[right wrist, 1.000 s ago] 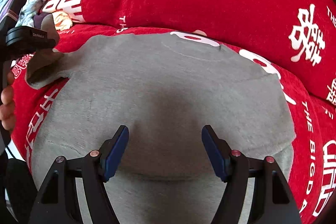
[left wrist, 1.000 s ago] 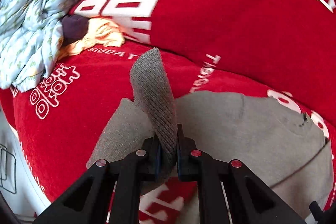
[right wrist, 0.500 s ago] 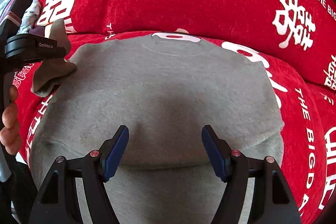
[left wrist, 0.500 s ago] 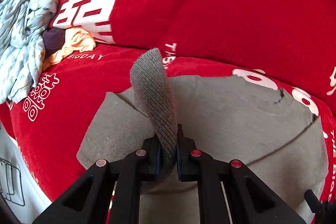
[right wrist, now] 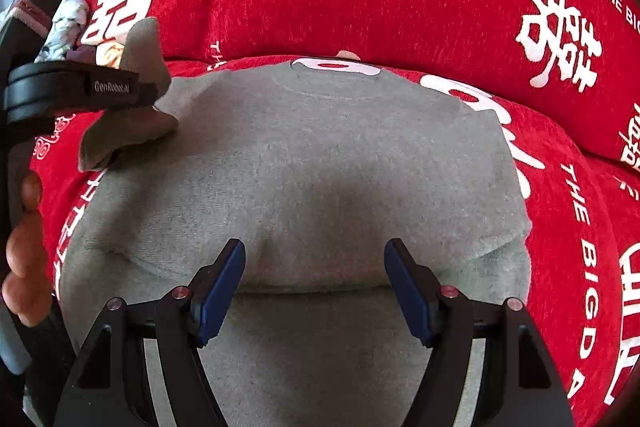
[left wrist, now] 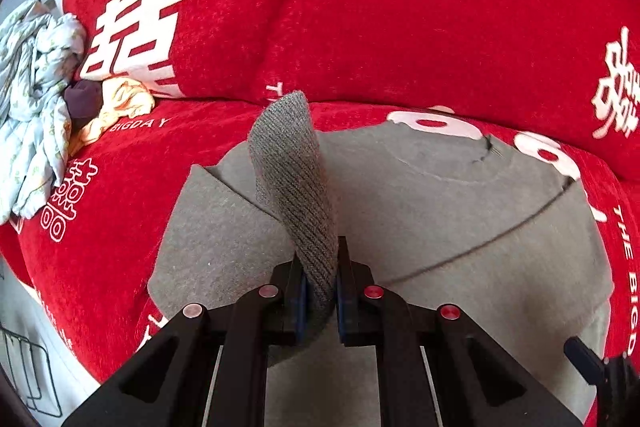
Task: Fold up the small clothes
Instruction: 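Carry the held sleeve with the left gripper across the sweater body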
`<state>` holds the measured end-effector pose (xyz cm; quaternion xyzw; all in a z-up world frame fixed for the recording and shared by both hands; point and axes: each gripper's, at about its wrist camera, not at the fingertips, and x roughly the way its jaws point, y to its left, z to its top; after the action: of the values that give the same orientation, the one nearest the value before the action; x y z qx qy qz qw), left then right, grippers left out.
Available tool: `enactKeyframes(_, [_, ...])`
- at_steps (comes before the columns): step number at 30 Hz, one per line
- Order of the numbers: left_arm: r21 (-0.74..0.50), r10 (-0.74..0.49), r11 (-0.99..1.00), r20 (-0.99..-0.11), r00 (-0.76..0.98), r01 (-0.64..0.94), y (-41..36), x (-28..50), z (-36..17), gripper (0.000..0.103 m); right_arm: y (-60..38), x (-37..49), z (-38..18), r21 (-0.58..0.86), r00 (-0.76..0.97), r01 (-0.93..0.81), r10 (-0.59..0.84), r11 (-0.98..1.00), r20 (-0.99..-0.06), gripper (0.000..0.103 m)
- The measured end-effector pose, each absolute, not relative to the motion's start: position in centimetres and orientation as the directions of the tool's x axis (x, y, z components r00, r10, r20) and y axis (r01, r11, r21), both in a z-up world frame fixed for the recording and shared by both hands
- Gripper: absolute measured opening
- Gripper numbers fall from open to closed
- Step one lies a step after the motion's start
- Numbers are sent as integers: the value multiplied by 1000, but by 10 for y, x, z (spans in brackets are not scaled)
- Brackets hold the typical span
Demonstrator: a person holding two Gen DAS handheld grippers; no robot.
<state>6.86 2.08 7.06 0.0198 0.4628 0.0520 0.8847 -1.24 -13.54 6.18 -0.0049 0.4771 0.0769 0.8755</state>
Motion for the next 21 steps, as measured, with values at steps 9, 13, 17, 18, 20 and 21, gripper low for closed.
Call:
enactKeyframes(9, [116,91,993,-798,596,4,-24,48,83,12,-160,-23,68,86,550,-106,130,991,-825,75])
enactKeyframes(13, [119,70,992,-790,609,40,-45,40,90,12,-175,-31,67,86,556,-90,122,992,-822,75])
enactKeyframes(17, [126,44,988,-779,626,87,-69,30,99,12,-193,-36,65,98,557,-60,115,993,-823,75])
enactKeyframes(18, [126,37,987,-777,629,98,-74,27,101,12,-198,-37,65,103,558,-51,114,993,-822,75])
enactKeyframes(20, [129,23,984,-774,633,123,-84,19,104,12,-206,-39,65,110,561,-38,112,993,-820,75])
enactKeyframes(21, [131,19,983,-773,634,131,-88,16,105,12,-209,-40,65,113,563,-32,111,993,-819,75])
